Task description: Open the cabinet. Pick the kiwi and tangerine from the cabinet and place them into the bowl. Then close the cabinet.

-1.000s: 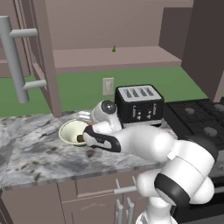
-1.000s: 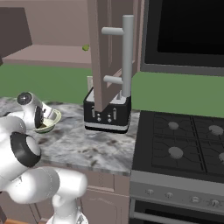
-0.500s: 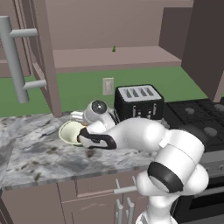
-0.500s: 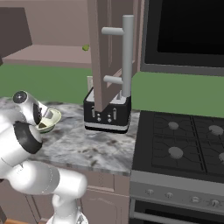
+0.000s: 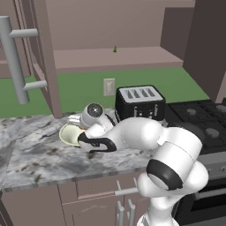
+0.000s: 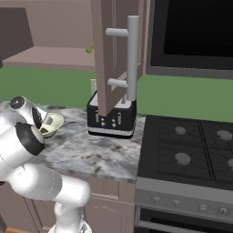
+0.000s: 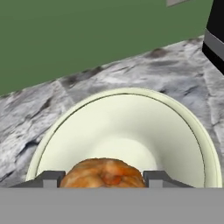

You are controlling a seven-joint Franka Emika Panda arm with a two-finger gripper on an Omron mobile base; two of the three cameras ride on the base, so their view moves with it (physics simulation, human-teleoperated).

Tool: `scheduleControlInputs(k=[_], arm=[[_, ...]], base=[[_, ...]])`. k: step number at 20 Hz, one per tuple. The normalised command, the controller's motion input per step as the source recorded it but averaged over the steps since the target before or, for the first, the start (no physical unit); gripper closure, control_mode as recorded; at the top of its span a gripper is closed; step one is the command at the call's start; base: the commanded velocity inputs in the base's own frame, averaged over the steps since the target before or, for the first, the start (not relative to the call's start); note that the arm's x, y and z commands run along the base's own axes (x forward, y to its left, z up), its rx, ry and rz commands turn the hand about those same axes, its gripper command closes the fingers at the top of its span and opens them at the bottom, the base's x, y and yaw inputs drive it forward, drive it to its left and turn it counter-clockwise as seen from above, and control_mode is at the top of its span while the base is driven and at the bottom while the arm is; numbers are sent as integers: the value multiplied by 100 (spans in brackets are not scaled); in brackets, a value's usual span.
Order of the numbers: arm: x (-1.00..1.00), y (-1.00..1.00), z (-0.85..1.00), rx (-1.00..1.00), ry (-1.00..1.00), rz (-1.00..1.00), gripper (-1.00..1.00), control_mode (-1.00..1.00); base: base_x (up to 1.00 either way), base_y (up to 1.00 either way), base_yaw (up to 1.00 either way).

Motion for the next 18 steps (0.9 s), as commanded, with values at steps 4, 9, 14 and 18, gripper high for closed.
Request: scheduleControlInputs(k=[4,9,14,18], arm=[[0,0,-16,-5,0,0,100,-100],[13,0,-11,-4,0,0,-100,-100],[23,0,-2,-1,0,0,-100,-100],[7,0,0,0,0,0,-100,-100]], base=[[0,0,0],[0,0,0],[0,0,0],[0,0,0]])
